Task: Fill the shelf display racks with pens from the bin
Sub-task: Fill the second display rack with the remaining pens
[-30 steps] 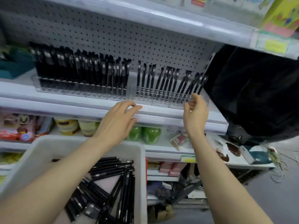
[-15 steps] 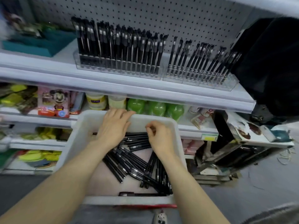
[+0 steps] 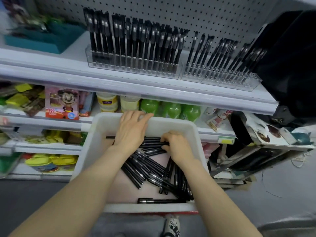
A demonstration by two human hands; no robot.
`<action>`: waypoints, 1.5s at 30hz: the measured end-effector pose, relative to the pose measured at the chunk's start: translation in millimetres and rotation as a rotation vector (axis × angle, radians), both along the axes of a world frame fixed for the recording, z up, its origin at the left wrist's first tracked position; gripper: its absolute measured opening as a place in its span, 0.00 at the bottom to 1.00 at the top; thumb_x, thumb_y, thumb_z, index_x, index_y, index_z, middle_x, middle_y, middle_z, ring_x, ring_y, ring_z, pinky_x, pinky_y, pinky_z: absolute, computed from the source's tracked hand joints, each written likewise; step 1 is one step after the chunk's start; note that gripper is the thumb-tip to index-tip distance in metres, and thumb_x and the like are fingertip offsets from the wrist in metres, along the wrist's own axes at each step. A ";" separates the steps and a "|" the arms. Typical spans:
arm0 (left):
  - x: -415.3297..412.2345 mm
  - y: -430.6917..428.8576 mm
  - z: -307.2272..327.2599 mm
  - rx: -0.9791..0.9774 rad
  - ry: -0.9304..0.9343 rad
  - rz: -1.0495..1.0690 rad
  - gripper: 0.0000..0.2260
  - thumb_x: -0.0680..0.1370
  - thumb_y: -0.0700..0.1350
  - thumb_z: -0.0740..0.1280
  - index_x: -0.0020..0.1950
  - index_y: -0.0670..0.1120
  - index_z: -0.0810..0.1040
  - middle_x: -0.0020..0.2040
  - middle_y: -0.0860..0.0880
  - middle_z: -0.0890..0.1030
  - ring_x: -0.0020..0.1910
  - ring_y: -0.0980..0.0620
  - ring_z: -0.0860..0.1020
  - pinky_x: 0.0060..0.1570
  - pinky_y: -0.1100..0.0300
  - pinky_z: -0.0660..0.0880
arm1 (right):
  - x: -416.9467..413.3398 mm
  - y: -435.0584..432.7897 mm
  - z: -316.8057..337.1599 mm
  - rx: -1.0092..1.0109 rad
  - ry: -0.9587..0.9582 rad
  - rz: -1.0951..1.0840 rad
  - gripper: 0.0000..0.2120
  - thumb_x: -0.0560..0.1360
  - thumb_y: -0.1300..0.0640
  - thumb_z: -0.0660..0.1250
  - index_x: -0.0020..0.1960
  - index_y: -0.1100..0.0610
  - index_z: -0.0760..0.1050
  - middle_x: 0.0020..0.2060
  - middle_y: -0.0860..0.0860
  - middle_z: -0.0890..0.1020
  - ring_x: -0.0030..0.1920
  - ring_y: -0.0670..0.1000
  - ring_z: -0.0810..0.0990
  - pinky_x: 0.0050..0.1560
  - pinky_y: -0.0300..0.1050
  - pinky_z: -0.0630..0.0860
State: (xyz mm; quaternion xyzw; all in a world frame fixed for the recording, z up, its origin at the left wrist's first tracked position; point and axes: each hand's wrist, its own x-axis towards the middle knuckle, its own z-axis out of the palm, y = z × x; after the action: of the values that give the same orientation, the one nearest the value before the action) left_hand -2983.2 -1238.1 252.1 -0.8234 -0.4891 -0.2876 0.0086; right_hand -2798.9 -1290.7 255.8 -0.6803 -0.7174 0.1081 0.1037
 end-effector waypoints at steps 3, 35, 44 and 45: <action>2.6 -4.6 5.3 0.019 -0.049 -0.076 0.17 0.78 0.42 0.65 0.68 0.49 0.75 0.60 0.45 0.75 0.61 0.43 0.70 0.67 0.48 0.64 | -0.9 0.1 1.7 -0.001 0.004 0.019 0.08 0.73 0.58 0.71 0.52 0.55 0.79 0.49 0.52 0.78 0.54 0.54 0.74 0.44 0.44 0.67; 223.1 47.2 125.0 0.033 -0.023 -0.235 0.19 0.80 0.54 0.61 0.70 0.51 0.73 0.65 0.52 0.74 0.64 0.52 0.70 0.59 0.56 0.71 | 203.1 35.3 147.3 0.520 1.277 -0.422 0.04 0.76 0.63 0.69 0.49 0.63 0.75 0.35 0.53 0.80 0.39 0.47 0.82 0.39 0.41 0.79; 260.7 90.8 127.6 0.112 0.198 -0.088 0.23 0.80 0.54 0.60 0.74 0.48 0.68 0.68 0.45 0.73 0.64 0.44 0.72 0.65 0.48 0.68 | 299.8 92.1 192.1 0.845 0.699 -0.514 0.03 0.78 0.54 0.66 0.50 0.51 0.72 0.41 0.43 0.80 0.43 0.49 0.82 0.50 0.55 0.80; 261.5 91.5 125.6 0.123 0.200 -0.077 0.23 0.79 0.54 0.62 0.72 0.48 0.69 0.66 0.45 0.74 0.63 0.44 0.73 0.64 0.47 0.69 | 302.9 100.3 194.0 0.840 0.670 -0.507 0.04 0.78 0.54 0.66 0.51 0.51 0.72 0.41 0.41 0.78 0.44 0.48 0.81 0.52 0.54 0.80</action>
State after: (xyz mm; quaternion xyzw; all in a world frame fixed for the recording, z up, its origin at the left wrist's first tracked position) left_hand -2721.7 -1146.7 377.7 -0.8640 -0.4352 -0.2339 0.0967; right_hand -2496.0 -1190.4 449.8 -0.6599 -0.4420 -0.0045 0.6076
